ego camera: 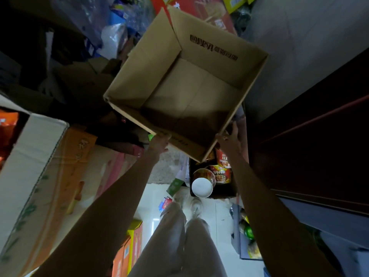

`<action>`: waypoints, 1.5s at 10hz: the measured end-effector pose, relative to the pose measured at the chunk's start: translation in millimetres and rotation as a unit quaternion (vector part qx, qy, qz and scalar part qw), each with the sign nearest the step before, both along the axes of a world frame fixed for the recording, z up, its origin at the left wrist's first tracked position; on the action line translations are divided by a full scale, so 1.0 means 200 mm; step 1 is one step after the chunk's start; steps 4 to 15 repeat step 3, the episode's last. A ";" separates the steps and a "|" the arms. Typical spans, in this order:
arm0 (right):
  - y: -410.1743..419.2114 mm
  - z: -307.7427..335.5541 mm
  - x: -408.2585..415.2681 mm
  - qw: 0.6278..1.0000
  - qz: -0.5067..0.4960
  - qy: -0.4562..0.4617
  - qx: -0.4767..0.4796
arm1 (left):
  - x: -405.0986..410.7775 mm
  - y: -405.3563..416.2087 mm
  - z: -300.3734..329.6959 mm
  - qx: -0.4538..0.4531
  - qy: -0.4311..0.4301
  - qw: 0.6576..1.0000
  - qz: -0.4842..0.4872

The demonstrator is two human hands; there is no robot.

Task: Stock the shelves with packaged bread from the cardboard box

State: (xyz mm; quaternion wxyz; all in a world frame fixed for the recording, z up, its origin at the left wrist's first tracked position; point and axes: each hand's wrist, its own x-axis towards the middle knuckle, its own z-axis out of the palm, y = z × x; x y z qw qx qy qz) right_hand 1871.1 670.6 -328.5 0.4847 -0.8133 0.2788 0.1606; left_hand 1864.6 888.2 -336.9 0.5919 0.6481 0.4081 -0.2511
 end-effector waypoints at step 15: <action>0.05 0.31 -0.19 0.951 0.007 -0.288 -0.109 | -0.07 -0.03 0.21 0.051 -0.103 0.993 0.005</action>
